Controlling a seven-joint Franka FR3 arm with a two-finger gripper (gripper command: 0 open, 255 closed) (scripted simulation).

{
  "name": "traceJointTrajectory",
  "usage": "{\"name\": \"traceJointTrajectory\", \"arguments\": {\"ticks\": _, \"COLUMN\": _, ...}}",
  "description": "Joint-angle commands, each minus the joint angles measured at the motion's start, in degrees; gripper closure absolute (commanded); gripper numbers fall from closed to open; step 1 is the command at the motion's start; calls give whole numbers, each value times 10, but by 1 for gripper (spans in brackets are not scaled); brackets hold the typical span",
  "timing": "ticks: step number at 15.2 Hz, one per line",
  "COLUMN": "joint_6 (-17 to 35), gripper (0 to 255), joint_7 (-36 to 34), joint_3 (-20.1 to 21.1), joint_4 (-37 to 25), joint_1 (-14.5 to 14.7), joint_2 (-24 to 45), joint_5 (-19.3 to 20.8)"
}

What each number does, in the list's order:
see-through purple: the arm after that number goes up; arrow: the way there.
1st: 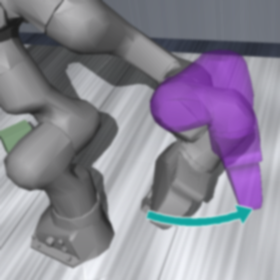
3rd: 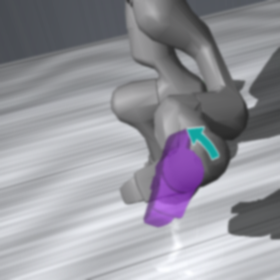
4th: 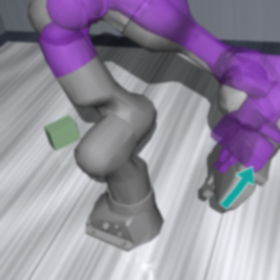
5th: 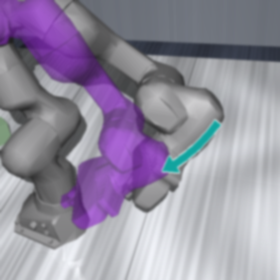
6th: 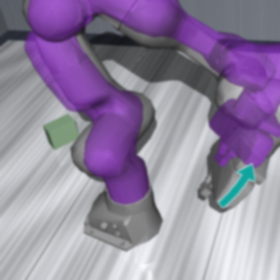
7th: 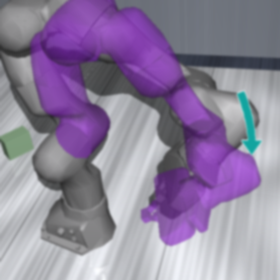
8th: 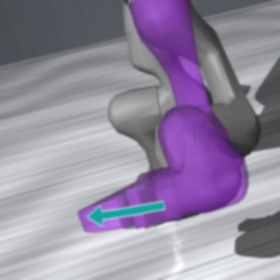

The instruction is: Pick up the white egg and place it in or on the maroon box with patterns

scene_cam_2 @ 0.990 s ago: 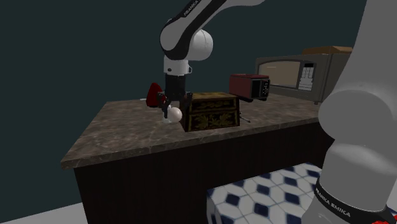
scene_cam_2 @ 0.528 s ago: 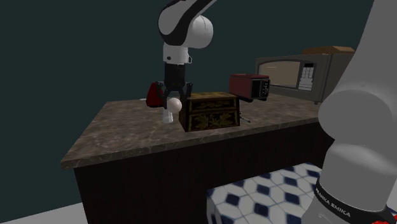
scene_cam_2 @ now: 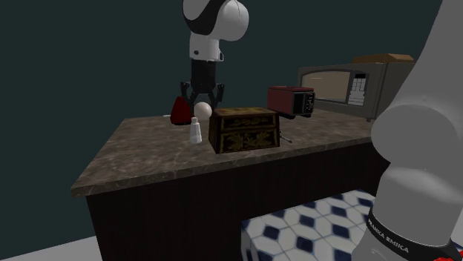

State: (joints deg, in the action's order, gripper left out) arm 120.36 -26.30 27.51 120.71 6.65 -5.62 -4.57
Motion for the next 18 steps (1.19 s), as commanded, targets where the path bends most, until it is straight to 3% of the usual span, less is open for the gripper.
{"name": "traceJointTrajectory", "arguments": {"ticks": 1, "joint_6": -17, "gripper": 255, "joint_7": 0, "joint_3": -1, "joint_4": -12, "joint_1": 0, "joint_2": -5, "joint_5": -2}}
{"name": "traceJointTrajectory", "arguments": {"ticks": 15, "joint_6": -124, "gripper": 255, "joint_7": 2, "joint_3": -7, "joint_4": -104, "joint_1": -2, "joint_2": -22, "joint_5": -6}}
{"name": "traceJointTrajectory", "arguments": {"ticks": 18, "joint_6": -125, "gripper": 255, "joint_7": 49, "joint_3": -33, "joint_4": -88, "joint_1": -20, "joint_2": -37, "joint_5": -13}}
